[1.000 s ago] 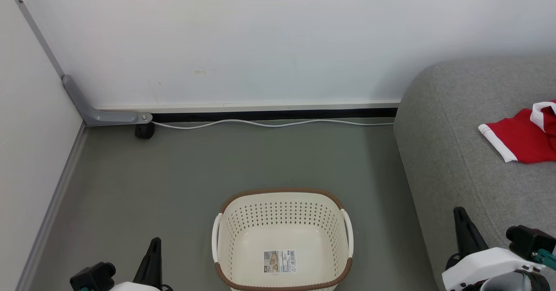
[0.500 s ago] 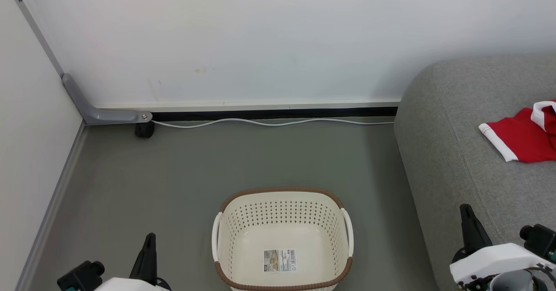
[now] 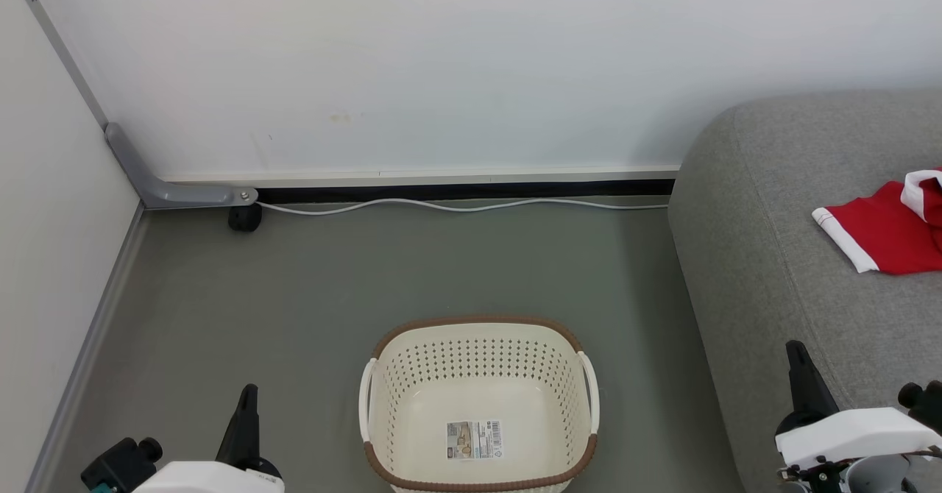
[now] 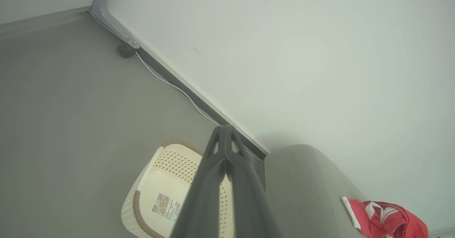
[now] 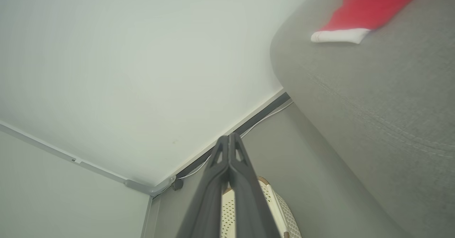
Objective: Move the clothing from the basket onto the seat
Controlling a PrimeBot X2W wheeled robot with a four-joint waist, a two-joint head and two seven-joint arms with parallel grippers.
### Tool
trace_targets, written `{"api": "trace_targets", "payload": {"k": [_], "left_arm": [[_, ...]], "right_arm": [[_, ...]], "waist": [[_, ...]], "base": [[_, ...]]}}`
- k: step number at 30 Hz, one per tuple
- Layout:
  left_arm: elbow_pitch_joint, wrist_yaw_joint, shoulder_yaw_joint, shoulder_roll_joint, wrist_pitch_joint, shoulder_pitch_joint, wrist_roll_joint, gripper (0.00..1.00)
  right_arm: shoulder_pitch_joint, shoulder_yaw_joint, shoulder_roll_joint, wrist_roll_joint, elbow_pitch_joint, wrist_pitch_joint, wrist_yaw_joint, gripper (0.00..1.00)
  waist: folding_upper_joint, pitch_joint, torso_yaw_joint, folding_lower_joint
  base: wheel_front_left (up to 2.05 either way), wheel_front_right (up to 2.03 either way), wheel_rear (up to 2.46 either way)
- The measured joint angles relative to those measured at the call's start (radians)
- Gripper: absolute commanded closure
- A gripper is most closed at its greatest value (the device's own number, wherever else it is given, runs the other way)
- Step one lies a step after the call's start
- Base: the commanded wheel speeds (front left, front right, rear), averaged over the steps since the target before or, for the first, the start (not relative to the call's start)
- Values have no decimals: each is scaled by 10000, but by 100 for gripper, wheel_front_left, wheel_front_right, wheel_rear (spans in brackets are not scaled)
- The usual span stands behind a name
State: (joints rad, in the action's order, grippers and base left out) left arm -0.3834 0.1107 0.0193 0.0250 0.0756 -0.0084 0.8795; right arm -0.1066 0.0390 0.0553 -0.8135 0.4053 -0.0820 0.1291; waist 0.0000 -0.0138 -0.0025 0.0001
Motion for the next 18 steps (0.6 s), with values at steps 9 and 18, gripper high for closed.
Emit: {"api": "trace_targets", "payload": {"k": [9, 18], "left_arm": [[142, 25, 75, 10, -219, -19, 840, 100], [268, 29, 151, 15, -477, -57, 1848, 100]], "right_arm": [[4, 144, -15, -926, -107, 209, 0, 100], [52, 234, -36, -1992, -320, 428, 0, 100]], "waist": [[0, 20, 3, 0], [0, 44, 6, 0]], "base": [[0, 0, 0], [0, 0, 0]]}}
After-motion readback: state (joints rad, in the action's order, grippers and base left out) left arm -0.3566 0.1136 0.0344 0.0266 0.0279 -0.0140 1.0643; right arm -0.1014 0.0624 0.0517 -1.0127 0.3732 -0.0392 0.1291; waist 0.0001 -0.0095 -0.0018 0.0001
